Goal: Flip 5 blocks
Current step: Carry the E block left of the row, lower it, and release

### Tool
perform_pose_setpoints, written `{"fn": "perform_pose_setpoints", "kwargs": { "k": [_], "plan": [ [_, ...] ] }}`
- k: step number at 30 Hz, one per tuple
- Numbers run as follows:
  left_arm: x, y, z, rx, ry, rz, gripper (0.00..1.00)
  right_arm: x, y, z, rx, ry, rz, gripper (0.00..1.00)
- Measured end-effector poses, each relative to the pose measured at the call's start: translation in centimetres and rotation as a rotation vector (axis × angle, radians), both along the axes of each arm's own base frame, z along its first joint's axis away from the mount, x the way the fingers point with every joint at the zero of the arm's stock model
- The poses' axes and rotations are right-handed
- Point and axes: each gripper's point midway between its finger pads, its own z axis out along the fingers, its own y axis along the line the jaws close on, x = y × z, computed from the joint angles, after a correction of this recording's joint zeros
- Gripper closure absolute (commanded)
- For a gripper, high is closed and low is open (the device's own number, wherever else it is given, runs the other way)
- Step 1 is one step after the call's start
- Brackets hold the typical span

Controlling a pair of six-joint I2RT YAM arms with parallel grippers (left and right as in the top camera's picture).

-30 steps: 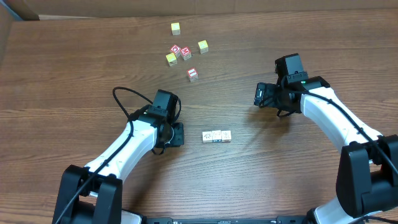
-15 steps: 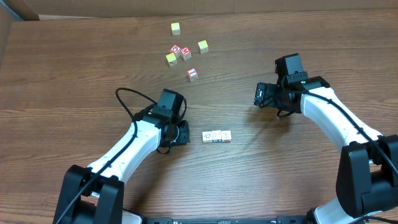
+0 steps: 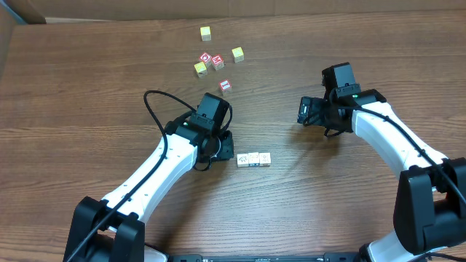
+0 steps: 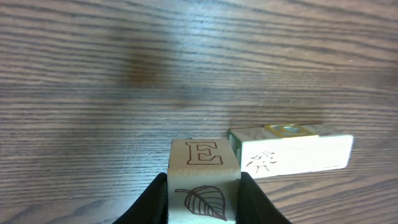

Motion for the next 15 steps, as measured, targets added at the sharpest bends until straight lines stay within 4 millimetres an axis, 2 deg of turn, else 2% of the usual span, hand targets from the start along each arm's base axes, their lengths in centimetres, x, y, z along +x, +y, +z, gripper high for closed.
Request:
{"fn": "perform_pose_setpoints", "kwargs": {
  "k": [7, 15],
  "plan": [
    [-0.3, 0.0, -0.6, 0.028, 0.019, 0.0, 0.75, 0.0, 0.0, 0.0, 0.0, 0.0, 0.0, 0.0],
    [-1.7, -1.1, -4.5, 0.093, 0.117, -0.042, 0.75, 0.0, 0.0, 0.0, 0.0, 0.001, 0.0, 0.0]
  ]
}}
